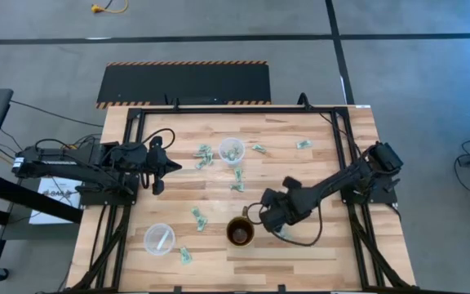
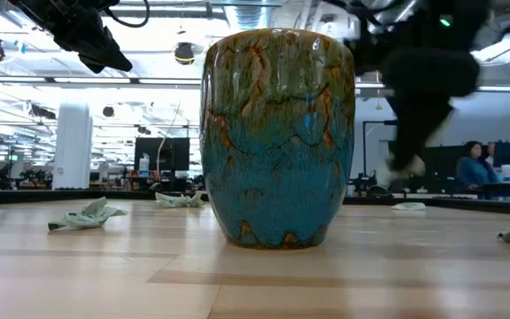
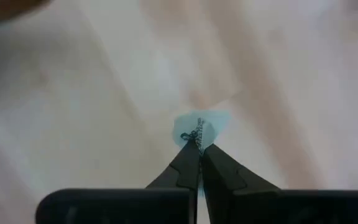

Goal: Pick and place items into bin
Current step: Put the stevia packet into the top transparent bin

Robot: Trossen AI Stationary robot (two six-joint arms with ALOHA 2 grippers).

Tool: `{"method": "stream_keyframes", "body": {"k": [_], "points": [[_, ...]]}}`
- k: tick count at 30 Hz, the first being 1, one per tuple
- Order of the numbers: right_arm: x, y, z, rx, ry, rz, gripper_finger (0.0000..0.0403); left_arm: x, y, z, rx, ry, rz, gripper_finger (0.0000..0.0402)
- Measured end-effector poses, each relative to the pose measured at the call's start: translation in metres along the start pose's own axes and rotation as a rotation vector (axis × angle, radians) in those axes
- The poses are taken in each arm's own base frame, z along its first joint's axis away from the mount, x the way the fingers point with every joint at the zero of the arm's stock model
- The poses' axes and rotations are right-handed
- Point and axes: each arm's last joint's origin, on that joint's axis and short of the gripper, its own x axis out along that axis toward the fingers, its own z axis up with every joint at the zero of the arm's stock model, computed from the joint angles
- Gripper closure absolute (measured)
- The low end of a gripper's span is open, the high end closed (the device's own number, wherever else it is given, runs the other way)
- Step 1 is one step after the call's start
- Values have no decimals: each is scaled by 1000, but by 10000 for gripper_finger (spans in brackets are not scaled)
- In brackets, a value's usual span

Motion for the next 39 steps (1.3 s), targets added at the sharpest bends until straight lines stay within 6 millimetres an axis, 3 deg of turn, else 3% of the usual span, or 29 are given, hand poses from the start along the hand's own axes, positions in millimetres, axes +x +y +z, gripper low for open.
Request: {"method": "stream_keyframes", "body": {"k": [6,12,16,20,27,39], "points": [[-29,-25,40,-78,-126,-188,402,0,0,0,0,0,0,401],[-39,-63,95,-84,-262,-279,402,0,0,0,0,0,0,401],[-28,-94,132,-82,-326,-177,402,0,0,0,0,0,0,401],[-9,-134,160,-31,-372,133,402,0,0,0,0,0,0,401],[8,-189,172,78,-372,290,403,0,0,0,0,0,-1,401],[11,-188,175,63,-378,398,392,0,0,0,0,0,-1,401]]}}
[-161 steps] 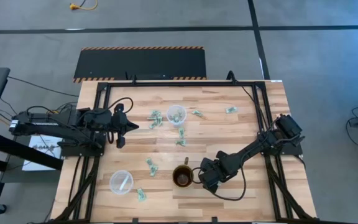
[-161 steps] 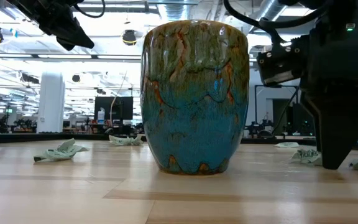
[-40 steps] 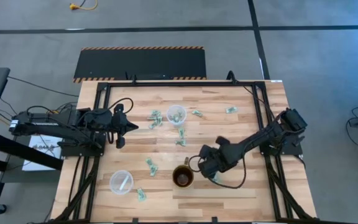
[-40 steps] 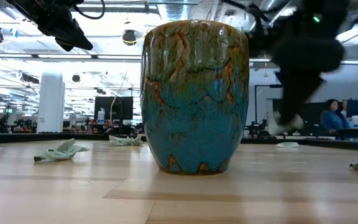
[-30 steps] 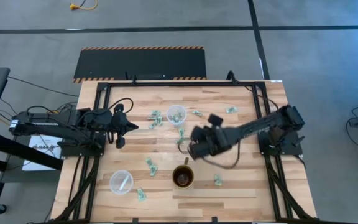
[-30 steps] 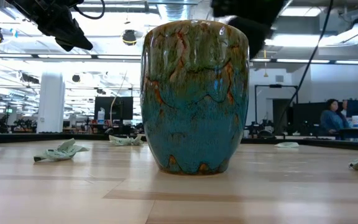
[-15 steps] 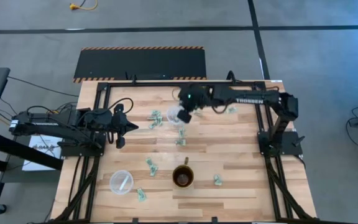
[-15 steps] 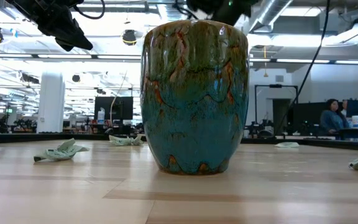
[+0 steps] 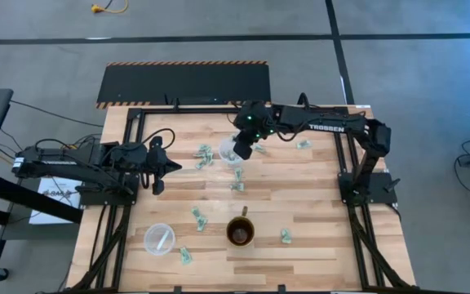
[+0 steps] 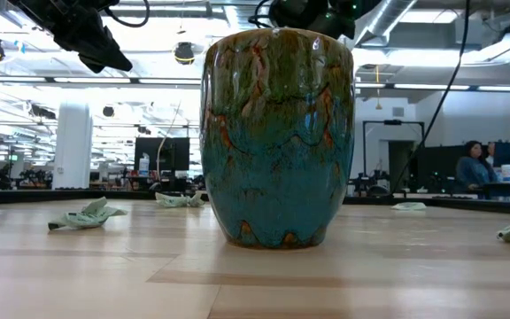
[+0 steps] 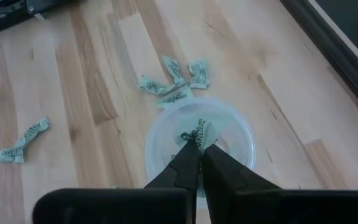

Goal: Pick and place items into bin
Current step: Put the stevia packet into the top transparent bin

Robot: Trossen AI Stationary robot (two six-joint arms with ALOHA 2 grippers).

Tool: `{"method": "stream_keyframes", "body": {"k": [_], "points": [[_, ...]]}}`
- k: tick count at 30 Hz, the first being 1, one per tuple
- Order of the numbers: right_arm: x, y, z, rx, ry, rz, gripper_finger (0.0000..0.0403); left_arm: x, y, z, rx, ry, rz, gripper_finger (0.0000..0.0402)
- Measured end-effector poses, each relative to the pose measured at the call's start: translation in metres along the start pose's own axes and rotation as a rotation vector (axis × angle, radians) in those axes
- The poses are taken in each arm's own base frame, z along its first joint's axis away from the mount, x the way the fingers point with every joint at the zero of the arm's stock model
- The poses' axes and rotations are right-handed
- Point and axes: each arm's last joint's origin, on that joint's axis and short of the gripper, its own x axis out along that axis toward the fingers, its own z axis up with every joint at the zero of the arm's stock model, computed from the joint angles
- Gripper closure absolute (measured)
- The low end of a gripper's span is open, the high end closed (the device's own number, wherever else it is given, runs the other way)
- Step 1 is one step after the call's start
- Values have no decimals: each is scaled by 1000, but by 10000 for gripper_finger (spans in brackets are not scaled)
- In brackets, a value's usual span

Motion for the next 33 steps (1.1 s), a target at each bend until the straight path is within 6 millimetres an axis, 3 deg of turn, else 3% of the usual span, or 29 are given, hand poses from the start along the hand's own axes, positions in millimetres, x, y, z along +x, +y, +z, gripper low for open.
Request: {"method": "stream_keyframes", "body": {"k": [10,20,25,33], "points": [[0,3,0,3,2,9,390,0,0,0,0,0,0,401],[40,6,-12,-25,80,-4,396,0,0,0,-1,0,1,401],[41,5,-11,-30,73,3,398,0,0,0,0,1,1,401],[40,6,-11,-39,75,7,345,0,0,0,0,0,1,401]]}}
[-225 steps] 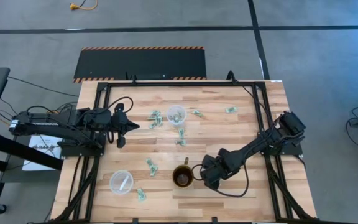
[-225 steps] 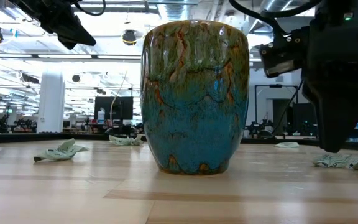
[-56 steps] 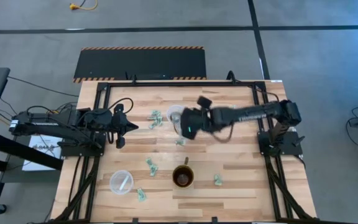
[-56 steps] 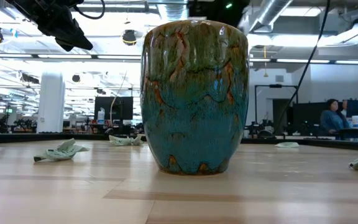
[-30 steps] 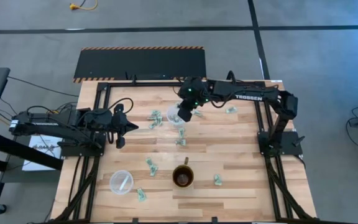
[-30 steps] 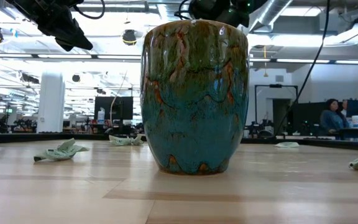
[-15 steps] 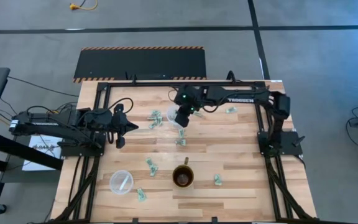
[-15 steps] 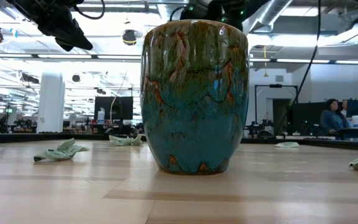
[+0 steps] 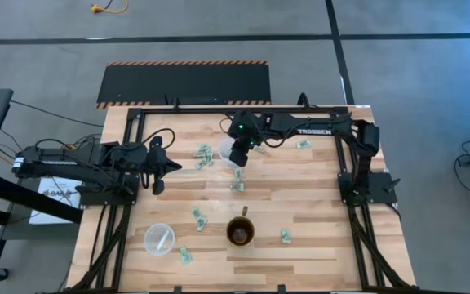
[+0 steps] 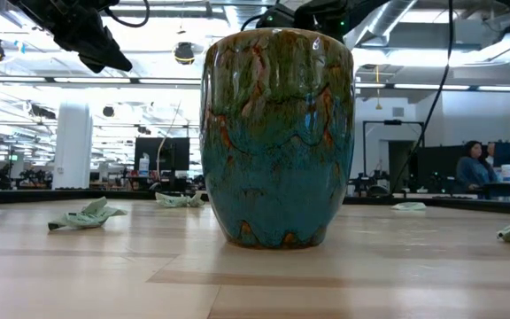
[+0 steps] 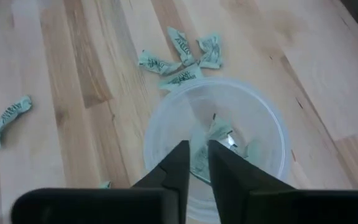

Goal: Pick and place items into bin
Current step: Put the stevia packet into the top transparent bin

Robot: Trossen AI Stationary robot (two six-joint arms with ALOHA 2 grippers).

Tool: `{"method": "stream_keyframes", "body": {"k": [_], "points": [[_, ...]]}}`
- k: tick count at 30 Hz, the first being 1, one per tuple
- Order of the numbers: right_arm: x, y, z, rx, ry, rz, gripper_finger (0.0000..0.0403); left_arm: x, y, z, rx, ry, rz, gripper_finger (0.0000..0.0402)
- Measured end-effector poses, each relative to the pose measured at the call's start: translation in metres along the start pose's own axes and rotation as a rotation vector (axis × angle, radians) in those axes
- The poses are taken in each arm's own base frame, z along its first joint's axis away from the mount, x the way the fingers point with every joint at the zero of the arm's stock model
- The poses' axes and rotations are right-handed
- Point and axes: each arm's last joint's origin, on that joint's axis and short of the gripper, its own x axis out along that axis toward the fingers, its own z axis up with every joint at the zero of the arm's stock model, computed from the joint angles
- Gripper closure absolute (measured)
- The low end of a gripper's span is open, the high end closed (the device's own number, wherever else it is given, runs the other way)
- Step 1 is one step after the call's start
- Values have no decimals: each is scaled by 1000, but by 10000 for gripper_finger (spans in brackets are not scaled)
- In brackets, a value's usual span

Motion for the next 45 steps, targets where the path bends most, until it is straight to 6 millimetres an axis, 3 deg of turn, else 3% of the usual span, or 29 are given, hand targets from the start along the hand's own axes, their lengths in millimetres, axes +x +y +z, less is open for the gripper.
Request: {"method": "stream_keyframes", "body": {"k": [8,12,17,24,33,38,45], "points": [[-1,0,-1,6,12,-1,303,0,0,0,0,0,0,401],[-10,10,-12,33,123,-1,301,0,0,0,0,0,0,401],[-14,49,-36,4,317,-70,302,0,0,0,0,0,0,401],[-23,120,-69,-115,379,-257,302,0,0,0,0,0,-1,401],[-66,182,-116,-67,367,-470,302,0,0,0,0,0,0,401],[-92,203,-146,-24,318,-514,302,0,0,0,1,3,0,401],[-118,204,-199,161,254,-506,302,0,0,-1,1,8,0,401]]}}
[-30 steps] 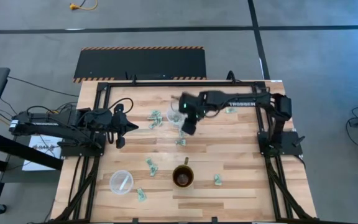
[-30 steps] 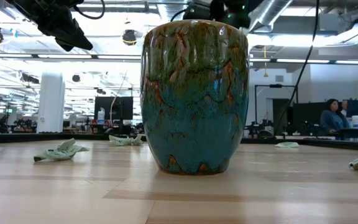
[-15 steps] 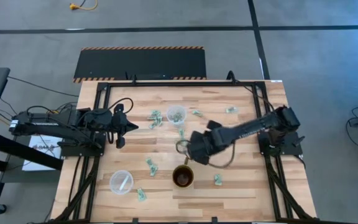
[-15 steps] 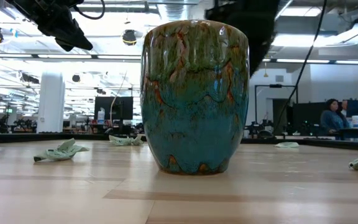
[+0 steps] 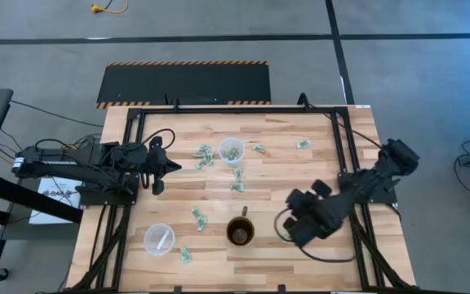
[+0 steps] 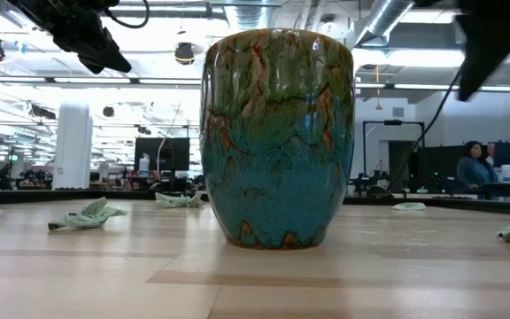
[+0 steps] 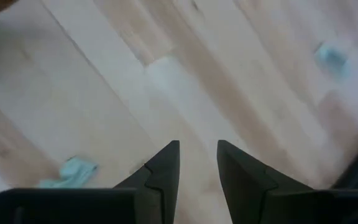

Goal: Pick and place items into bin
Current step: Put the stevia packet into the top transparent bin

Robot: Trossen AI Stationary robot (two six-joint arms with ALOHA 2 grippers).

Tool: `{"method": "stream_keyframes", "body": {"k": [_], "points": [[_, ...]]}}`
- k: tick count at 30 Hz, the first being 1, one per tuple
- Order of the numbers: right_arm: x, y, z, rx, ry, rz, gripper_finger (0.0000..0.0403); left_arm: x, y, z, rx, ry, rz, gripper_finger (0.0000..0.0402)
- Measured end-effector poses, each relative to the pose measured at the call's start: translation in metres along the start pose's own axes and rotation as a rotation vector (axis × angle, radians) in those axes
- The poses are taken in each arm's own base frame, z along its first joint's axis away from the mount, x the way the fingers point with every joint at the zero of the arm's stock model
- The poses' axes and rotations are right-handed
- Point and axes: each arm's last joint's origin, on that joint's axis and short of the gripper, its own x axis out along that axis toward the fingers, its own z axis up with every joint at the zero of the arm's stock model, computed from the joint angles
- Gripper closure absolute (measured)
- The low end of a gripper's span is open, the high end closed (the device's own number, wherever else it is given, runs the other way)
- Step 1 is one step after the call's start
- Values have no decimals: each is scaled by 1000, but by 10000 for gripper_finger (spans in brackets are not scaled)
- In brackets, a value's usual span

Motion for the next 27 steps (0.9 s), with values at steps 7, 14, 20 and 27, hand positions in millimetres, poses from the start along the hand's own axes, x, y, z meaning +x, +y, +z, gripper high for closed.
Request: {"method": "stream_keyframes", "body": {"k": [7,14,20,27], "points": [[2,7,-23,167,143,332,302,0,0,0,0,0,0,401],[11,20,-24,211,197,488,299,0,0,0,0,1,0,401],[21,27,-23,227,237,489,269,0,0,0,0,2,0,401],[55,51,-27,194,309,427,205,0,0,-1,1,10,1,401]]}}
